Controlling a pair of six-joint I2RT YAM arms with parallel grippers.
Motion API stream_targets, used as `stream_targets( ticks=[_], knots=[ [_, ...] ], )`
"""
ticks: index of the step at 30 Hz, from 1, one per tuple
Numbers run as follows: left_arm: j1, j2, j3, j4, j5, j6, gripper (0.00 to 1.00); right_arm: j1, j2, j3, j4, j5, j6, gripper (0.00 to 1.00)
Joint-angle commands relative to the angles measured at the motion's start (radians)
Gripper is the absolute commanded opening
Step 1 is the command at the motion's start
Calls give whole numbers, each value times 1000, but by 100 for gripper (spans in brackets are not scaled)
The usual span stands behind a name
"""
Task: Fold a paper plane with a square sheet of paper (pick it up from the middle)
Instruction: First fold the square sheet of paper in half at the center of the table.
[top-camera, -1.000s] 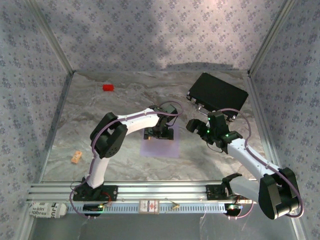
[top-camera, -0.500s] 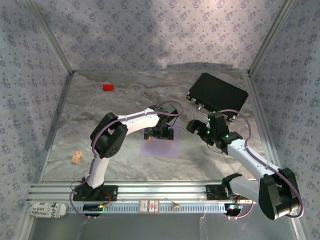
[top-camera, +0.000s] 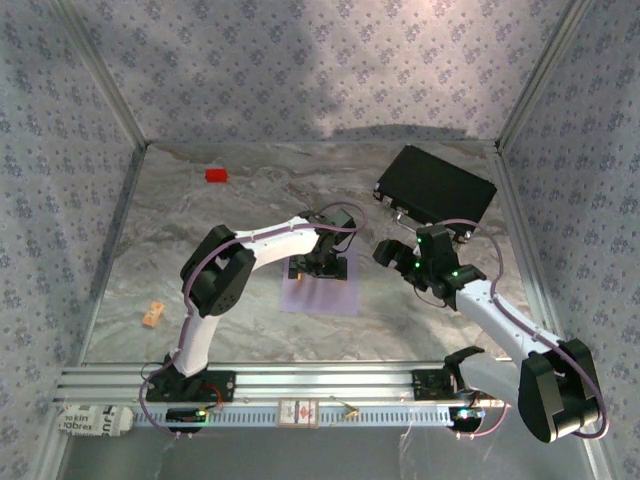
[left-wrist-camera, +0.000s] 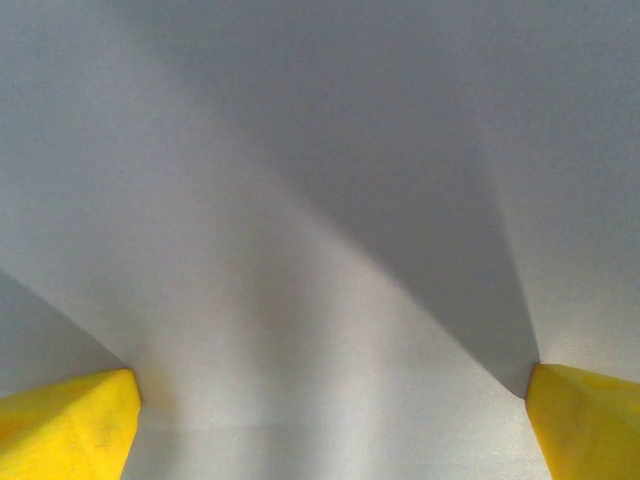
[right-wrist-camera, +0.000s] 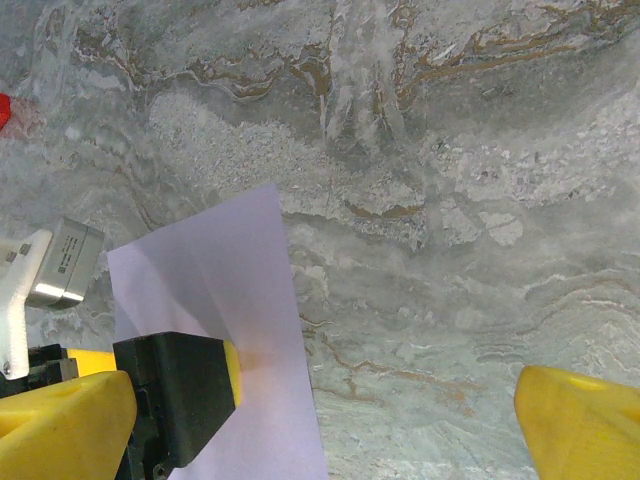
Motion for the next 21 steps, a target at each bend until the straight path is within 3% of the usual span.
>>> stream_targets(
  ticks=[1, 13, 21],
  knots=[
    [-8, 66, -33, 8, 26, 2, 98, -7, -20, -12, 0, 19, 13, 99],
    [-9, 45, -33, 28, 35, 24, 91, -4, -23, -11, -2, 41, 33, 99],
    [-8, -41, -85, 119, 29, 54, 69, 31, -55, -15, 13, 151, 67, 99]
  ],
)
